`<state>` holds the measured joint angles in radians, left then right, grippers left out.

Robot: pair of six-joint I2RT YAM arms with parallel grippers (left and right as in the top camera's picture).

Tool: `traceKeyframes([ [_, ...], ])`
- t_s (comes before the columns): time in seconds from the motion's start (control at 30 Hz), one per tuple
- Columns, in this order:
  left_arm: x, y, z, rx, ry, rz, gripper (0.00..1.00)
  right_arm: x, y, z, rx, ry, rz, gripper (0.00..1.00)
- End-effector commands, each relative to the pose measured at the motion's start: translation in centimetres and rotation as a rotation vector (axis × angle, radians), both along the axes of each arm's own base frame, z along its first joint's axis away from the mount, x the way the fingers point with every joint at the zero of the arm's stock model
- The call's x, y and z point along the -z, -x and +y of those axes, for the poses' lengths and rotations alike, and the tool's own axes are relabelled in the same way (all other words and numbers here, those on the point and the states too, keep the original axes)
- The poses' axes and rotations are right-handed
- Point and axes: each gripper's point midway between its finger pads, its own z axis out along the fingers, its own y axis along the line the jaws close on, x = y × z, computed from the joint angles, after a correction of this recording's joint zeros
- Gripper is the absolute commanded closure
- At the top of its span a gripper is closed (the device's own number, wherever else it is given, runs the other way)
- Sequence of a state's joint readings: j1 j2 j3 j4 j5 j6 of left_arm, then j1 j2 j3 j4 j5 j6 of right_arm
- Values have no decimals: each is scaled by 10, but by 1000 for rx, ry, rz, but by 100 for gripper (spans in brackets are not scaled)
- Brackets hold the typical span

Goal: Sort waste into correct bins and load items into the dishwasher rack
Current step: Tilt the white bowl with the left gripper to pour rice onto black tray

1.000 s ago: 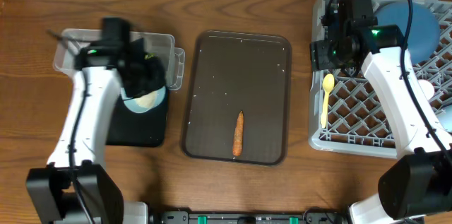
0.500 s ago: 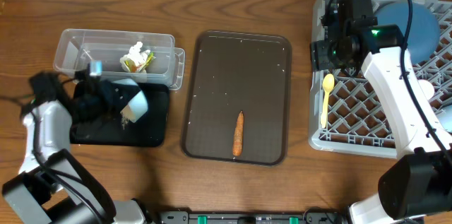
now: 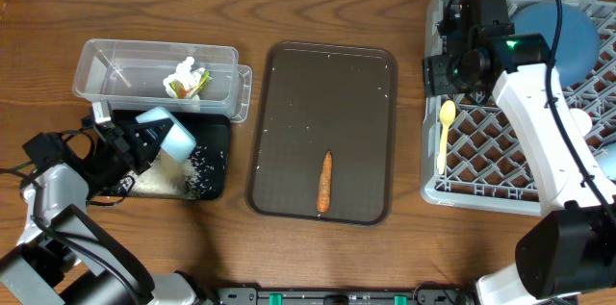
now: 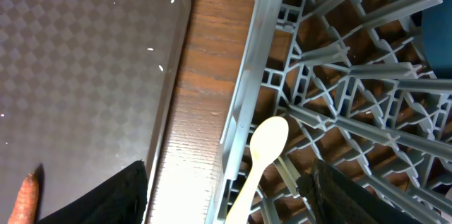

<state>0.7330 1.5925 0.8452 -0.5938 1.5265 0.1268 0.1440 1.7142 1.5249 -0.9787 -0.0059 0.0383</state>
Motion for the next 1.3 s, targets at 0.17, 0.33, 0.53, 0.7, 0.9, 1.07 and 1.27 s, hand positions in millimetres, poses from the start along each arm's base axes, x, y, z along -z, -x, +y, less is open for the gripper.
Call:
traceKeyframes([
  [0.17,-10,1,0,0,50,-12,94,-8,-2,-4,19,2,-22,29],
  [0.33,-10,1,0,-1,52,-11,94,-8,-2,-4,19,2,-21,29],
  [0.53,-10,1,0,-1,52,-11,94,-8,-2,-4,19,2,-21,29],
  [0.7,11,0,4,-24,-28,81,94,-8,-2,-4,23,0,-21,29],
  [0.9,49,2,18,-118,-75,362,94,-8,-2,-4,23,0,-21,29],
  [1.07,-12,-5,4,0,18,-40,94,-8,-2,-4,23,0,-20,29],
  [1.27,18,-8,14,-66,-33,160,94,-8,-1,-4,23,1,-17,29],
])
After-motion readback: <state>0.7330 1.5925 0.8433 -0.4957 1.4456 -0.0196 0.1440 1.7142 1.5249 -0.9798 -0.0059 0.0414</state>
